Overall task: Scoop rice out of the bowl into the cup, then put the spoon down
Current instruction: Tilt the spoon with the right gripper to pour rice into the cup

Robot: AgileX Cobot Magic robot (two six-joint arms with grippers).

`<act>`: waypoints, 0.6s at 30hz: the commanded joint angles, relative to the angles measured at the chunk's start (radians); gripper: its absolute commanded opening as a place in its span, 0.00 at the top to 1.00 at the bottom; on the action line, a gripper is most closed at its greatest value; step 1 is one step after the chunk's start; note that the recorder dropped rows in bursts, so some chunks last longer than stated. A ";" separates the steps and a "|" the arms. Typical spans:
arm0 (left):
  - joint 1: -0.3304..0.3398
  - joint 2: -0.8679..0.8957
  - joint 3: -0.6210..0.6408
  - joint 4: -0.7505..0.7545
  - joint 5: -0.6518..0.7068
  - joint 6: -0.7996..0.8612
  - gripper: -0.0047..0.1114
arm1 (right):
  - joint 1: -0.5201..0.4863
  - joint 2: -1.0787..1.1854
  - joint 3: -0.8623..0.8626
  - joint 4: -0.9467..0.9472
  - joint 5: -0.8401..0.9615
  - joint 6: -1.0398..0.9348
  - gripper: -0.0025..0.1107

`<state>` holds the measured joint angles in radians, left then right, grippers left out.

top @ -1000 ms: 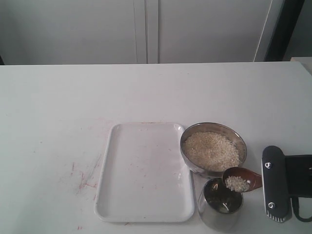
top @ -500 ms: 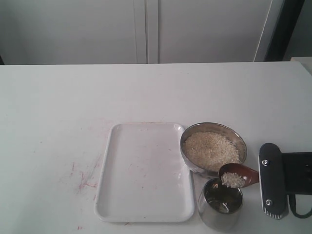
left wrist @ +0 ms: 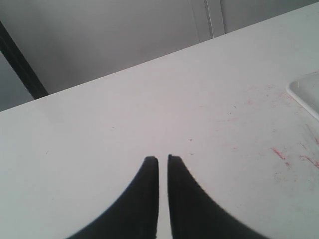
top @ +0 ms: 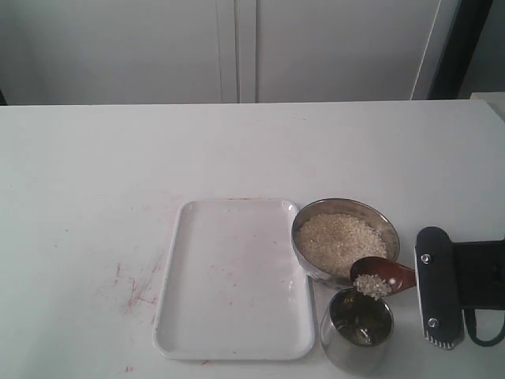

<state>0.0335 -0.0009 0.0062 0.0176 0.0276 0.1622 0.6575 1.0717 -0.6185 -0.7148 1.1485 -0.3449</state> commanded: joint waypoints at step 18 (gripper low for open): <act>-0.007 0.001 -0.006 -0.009 -0.006 -0.001 0.84 | 0.002 0.000 0.000 -0.115 -0.022 -0.080 0.98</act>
<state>0.0335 -0.0009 0.0062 0.0176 0.0276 0.1622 0.6575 1.0717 -0.6185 -0.7850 1.1315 -0.4076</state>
